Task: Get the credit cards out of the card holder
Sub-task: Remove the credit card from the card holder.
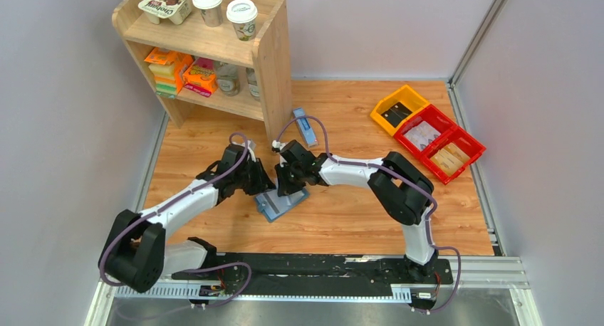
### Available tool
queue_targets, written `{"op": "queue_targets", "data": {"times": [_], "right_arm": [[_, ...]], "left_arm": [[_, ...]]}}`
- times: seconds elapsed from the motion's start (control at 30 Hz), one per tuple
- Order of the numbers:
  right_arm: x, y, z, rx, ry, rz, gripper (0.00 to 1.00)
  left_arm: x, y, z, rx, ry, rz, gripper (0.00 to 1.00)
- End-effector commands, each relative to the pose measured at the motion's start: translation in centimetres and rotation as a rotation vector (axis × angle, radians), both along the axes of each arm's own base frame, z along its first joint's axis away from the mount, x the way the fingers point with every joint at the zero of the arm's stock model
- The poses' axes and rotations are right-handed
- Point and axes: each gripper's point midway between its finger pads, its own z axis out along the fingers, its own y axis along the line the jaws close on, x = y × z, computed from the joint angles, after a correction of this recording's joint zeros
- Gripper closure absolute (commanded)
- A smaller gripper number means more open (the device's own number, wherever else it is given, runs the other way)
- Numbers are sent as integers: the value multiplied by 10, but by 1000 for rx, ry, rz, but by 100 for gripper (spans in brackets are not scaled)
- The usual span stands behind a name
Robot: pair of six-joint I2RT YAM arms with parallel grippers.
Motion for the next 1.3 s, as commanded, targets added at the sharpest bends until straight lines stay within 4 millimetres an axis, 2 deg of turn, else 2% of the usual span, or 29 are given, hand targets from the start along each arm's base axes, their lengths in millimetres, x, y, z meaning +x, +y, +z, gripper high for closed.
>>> {"op": "queue_targets", "data": {"times": [0.0, 0.1, 0.17, 0.33, 0.53, 0.77, 0.93, 1.03, 1.1, 1.17, 1.27], "right_arm": [[-2, -4, -1, 0, 8, -14, 90], [2, -9, 0, -1, 7, -38, 90], [6, -13, 1, -4, -1, -61, 89], [15, -21, 7, -57, -47, -87, 84], [31, -39, 17, -159, -140, -117, 72], [55, -75, 31, -335, -281, -191, 56], [71, -111, 42, -489, -395, -253, 44], [81, -133, 42, -561, -410, -301, 41], [85, -140, 44, -574, -389, -329, 42], [81, -129, 53, -509, -392, -287, 43], [68, -95, 80, -310, -425, -178, 42]], "left_arm": [[4, -7, -9, -3, 60, -19, 75], [-15, 3, -32, 44, 158, -16, 75], [-23, 12, -40, 86, 181, 0, 75], [-32, 32, -48, 189, 192, 11, 76], [-34, 36, -58, 237, 227, -24, 77], [-35, 34, -63, 239, 246, -36, 78], [-33, 33, -61, 234, 236, -37, 79], [-33, 33, -59, 229, 229, -36, 79], [-31, 31, -55, 218, 217, -36, 79], [-28, 29, -50, 200, 200, -28, 79], [-23, 25, -41, 172, 169, -14, 79]]}}
